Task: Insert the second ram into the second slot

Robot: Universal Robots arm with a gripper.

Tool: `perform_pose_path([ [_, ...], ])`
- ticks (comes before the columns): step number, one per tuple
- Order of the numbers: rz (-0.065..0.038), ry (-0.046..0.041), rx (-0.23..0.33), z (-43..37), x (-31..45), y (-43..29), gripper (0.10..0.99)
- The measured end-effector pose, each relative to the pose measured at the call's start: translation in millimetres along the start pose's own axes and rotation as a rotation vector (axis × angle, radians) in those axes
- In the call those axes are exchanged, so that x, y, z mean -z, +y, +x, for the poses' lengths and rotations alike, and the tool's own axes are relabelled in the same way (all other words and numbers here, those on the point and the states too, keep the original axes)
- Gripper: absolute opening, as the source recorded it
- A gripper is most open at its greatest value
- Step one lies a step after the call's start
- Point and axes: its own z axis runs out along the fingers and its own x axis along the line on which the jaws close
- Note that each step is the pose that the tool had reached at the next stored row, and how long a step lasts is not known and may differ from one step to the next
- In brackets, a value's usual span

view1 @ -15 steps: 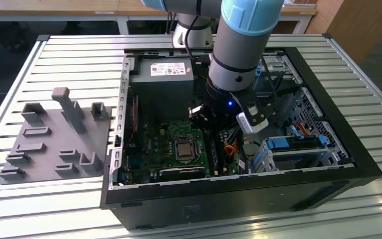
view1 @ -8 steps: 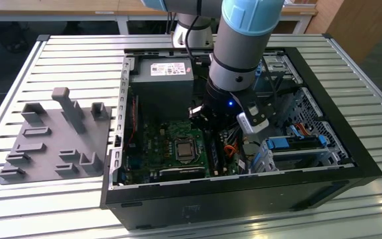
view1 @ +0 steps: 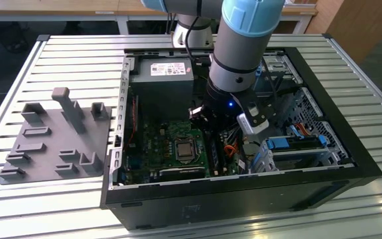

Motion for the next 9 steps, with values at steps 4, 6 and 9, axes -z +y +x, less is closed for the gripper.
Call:
perform_pose_path([
  [4,0.0,0.0001,0.0,0.0,-1.1,-0.2,0.137],
  [6,0.0,0.0002,0.0,-0.1,-1.5,-0.2,0.137],
  [9,0.0,0.0001,0.0,-0.1,-1.7,-0.1,0.137],
])
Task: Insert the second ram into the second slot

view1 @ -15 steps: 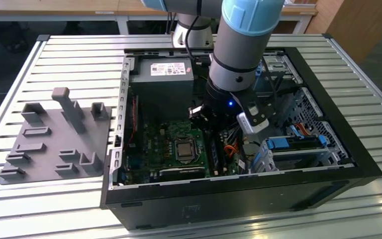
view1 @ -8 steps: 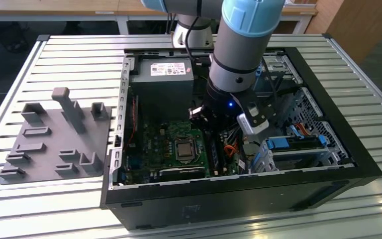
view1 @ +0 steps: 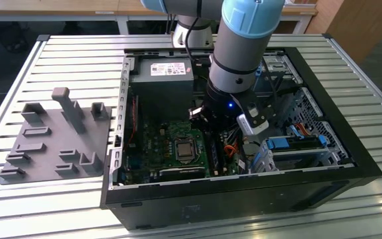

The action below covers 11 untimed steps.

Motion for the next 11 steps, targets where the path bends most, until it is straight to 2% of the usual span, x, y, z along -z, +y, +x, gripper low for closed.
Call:
perform_pose_path([
  [11,0.0,-0.0001,0.005,0.4,-2.2,0.1,0.137],
])
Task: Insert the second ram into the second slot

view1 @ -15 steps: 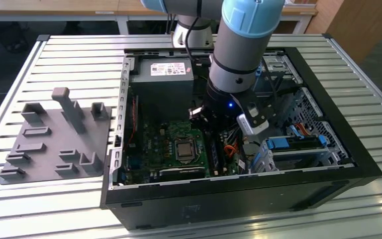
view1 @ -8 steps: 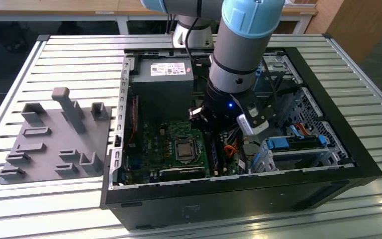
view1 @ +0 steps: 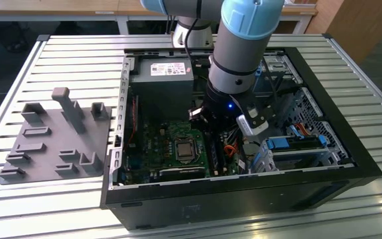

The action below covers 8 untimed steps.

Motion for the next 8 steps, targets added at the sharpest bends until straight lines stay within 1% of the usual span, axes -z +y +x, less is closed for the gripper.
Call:
perform_pose_path([
  [8,0.0,0.0,0.003,0.0,-3.6,0.0,0.137],
])
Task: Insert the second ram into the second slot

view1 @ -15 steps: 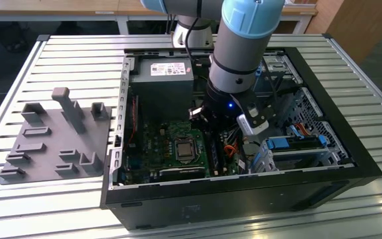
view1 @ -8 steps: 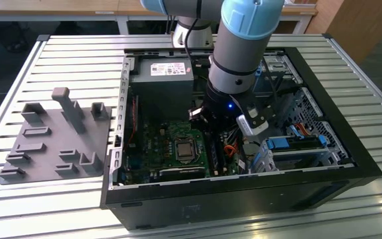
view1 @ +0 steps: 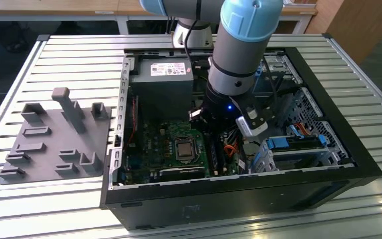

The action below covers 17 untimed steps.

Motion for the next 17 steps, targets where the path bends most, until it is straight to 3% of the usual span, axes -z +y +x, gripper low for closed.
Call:
perform_pose_path([
  [8,0.0,0.0,0.0,0.0,-0.3,0.0,0.149],
  [9,0.0,0.0,0.0,0.0,-0.3,0.0,0.212],
  [10,0.0,0.0,0.0,0.0,0.0,0.0,0.212],
  [17,0.0,0.0,0.0,0.7,11.4,-0.2,0.212],
])
